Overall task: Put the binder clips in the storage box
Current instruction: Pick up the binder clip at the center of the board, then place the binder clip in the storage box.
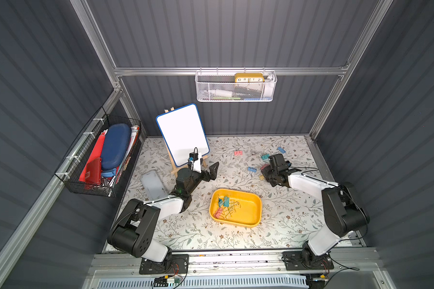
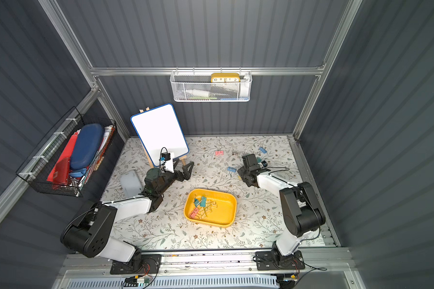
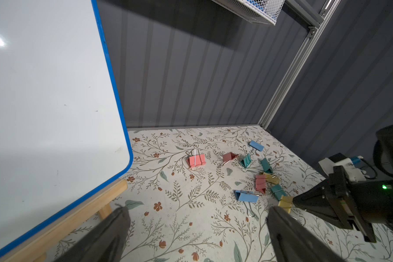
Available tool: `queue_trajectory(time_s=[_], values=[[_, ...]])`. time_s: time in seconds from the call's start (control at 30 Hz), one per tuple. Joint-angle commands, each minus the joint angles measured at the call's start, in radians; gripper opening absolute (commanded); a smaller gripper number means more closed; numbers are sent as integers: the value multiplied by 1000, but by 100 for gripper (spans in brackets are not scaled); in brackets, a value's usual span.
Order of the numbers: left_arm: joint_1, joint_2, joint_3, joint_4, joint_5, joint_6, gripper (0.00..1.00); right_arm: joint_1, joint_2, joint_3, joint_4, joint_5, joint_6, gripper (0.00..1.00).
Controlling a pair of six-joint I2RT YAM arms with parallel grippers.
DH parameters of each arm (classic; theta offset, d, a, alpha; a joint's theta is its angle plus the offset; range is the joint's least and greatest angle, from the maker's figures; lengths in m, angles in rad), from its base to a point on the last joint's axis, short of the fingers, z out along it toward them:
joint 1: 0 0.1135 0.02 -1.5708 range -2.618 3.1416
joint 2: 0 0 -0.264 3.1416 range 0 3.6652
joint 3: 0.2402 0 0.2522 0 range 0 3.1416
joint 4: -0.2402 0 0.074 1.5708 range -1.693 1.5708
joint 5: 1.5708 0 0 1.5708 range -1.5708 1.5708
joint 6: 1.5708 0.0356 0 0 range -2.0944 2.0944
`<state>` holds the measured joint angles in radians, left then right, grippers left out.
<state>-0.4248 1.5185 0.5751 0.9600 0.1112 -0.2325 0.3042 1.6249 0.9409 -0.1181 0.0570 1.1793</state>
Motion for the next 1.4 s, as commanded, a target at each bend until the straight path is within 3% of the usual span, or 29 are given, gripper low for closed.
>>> queue_trajectory(time_s=[0.0,0.17,0.3,0.47,0.57,0.7,0.87,1.13,1.33,1.37], values=[[0,0,25,-4,10,17,99,11,-97,-42,7,-61,-55,0],[0,3,27,-7,12,15,99,56,-244,-50,-47,-126,-168,0],[0,1,26,-4,15,13,99,157,-322,-32,-111,-182,-268,0],[0,3,27,-4,15,14,99,321,-306,10,-142,-278,-358,0],[0,6,27,-4,15,13,99,376,-281,48,-249,-242,-407,0],[0,2,25,-5,15,13,99,382,-308,-13,-307,-167,-428,0],[0,4,26,-4,15,13,99,390,-289,-51,-295,-235,-469,0],[0,6,27,-5,18,14,99,393,-132,-40,-189,-339,-466,0],[0,12,33,-8,11,19,99,395,-76,-48,-138,-351,-449,0],[0,19,38,-18,1,19,99,397,-76,-48,-144,-347,-449,4]])
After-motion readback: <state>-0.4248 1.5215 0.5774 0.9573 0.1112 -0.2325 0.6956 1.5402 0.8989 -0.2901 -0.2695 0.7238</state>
